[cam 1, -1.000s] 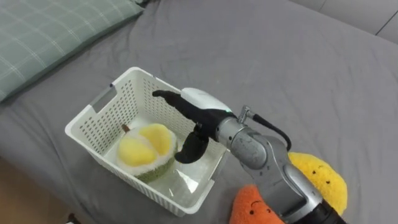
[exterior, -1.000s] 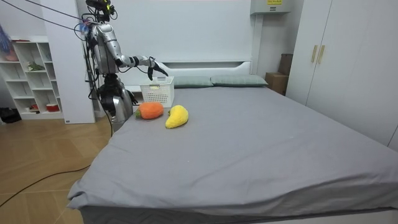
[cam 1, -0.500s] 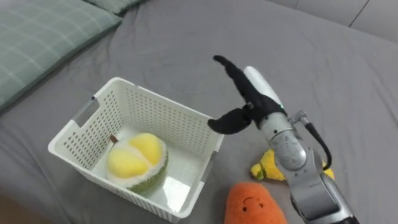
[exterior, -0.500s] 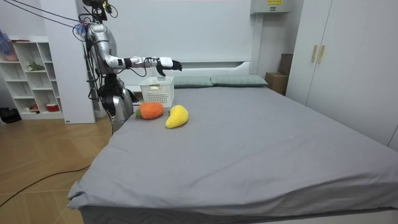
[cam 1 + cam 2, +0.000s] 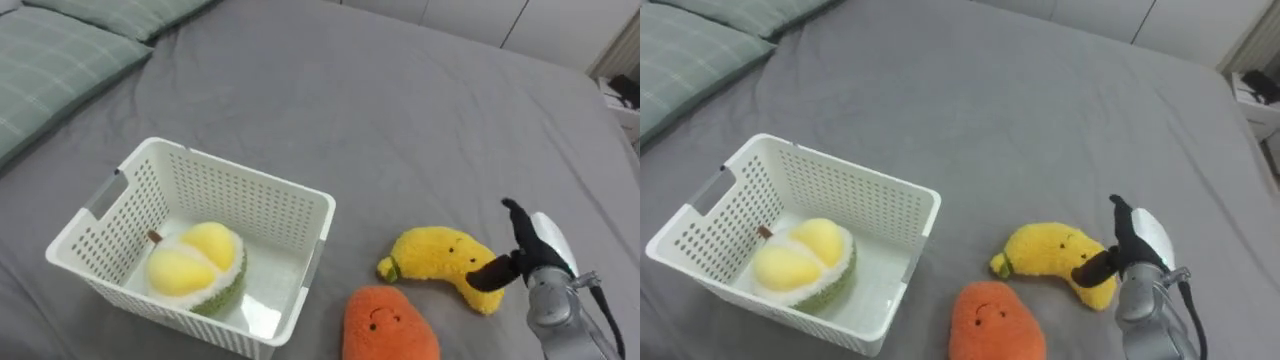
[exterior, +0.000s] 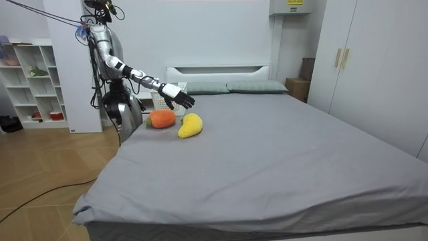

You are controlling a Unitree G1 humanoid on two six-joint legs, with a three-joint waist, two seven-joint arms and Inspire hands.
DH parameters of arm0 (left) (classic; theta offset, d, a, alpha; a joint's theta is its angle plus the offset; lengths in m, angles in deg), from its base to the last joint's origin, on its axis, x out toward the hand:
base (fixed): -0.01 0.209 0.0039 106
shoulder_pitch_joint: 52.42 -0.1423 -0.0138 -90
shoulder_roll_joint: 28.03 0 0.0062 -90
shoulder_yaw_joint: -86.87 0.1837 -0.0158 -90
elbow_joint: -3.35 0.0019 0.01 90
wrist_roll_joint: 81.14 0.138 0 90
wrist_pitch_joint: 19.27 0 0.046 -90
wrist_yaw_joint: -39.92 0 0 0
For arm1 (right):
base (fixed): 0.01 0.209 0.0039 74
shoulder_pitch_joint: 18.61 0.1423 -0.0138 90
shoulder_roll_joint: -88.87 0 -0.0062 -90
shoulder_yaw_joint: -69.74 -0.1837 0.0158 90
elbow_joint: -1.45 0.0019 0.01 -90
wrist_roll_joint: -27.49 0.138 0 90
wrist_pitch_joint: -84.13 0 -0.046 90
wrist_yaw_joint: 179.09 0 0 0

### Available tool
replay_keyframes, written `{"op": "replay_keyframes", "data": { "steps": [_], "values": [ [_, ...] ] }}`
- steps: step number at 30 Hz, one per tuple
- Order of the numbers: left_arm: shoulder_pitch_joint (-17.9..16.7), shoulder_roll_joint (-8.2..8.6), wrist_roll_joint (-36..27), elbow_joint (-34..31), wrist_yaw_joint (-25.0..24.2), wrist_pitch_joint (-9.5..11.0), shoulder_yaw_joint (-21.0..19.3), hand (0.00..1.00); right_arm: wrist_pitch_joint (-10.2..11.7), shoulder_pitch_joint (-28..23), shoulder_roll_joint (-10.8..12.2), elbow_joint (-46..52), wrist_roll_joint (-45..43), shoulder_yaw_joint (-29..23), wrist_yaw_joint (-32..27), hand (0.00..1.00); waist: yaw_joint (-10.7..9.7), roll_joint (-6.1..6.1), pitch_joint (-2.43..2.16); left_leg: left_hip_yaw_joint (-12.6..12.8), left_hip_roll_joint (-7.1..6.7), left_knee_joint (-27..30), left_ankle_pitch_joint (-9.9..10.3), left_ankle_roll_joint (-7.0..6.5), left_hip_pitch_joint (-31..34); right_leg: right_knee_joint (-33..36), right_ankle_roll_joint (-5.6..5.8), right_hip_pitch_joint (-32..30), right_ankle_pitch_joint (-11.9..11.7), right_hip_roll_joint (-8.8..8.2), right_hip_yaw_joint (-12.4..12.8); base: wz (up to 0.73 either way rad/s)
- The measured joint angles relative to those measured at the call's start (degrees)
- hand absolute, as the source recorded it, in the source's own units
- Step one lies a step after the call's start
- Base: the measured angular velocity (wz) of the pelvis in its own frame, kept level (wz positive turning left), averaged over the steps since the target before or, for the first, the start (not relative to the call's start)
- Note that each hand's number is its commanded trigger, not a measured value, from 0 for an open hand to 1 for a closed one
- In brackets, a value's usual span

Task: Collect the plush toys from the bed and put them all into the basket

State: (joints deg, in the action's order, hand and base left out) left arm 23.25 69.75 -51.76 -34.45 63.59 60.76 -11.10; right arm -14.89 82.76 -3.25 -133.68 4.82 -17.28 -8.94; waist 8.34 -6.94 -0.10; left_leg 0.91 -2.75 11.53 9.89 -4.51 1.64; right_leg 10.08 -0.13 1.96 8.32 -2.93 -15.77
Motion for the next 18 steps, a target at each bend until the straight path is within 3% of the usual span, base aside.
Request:
{"op": "replay_keyframes", "data": {
  "steps": [7, 9, 10, 18],
  "values": [
    [2.61, -2.49, -1.83, 0.11, 0.01, 0.03, 4.42, 0.0, 0.39, 7.96, -2.88, -15.68, 2.85, 1.79, -2.09, 0.0, 0.18, 0.47, 0.77, -1.37, -0.23, 0.34, -1.69, -0.03, 6.95, -0.13, -0.27, -6.14, -1.19, -0.19, -1.68, 0.11],
    [3.25, -2.63, -2.71, 0.15, -0.05, 0.28, 5.36, 0.0, 0.39, 8.81, -3.27, -18.2, 4.21, 2.87, -2.06, 0.0, 1.31, 0.71, 0.92, -1.52, -0.19, 0.33, -1.73, 0.03, 7.91, -0.18, -0.31, -7.06, -1.21, -0.08, -1.71, 0.06],
    [3.62, -2.63, -3.03, 0.3, -0.14, 0.35, 6.02, 0.0, 0.61, 9.77, -3.28, -20.04, 4.38, 2.87, -2.07, 0.0, 1.5, 0.97, 1.24, -1.72, -0.2, 0.32, -1.73, 0.04, 8.33, -0.29, -0.32, -7.37, -1.21, -0.05, -1.89, 0.08],
    [7.47, -2.86, -8.71, 0.55, 0.68, 1.43, 8.02, 0.0, 1.98, 14.09, -4.1, -26.1, 6.17, 4.46, -4.63, 0.0, 2.3, 1.57, 1.6, -2.65, -0.27, 1.98, -1.86, 0.19, 13.24, -0.21, -0.38, -11.58, -1.24, -0.15, -3.25, 0.08]
  ]
}}
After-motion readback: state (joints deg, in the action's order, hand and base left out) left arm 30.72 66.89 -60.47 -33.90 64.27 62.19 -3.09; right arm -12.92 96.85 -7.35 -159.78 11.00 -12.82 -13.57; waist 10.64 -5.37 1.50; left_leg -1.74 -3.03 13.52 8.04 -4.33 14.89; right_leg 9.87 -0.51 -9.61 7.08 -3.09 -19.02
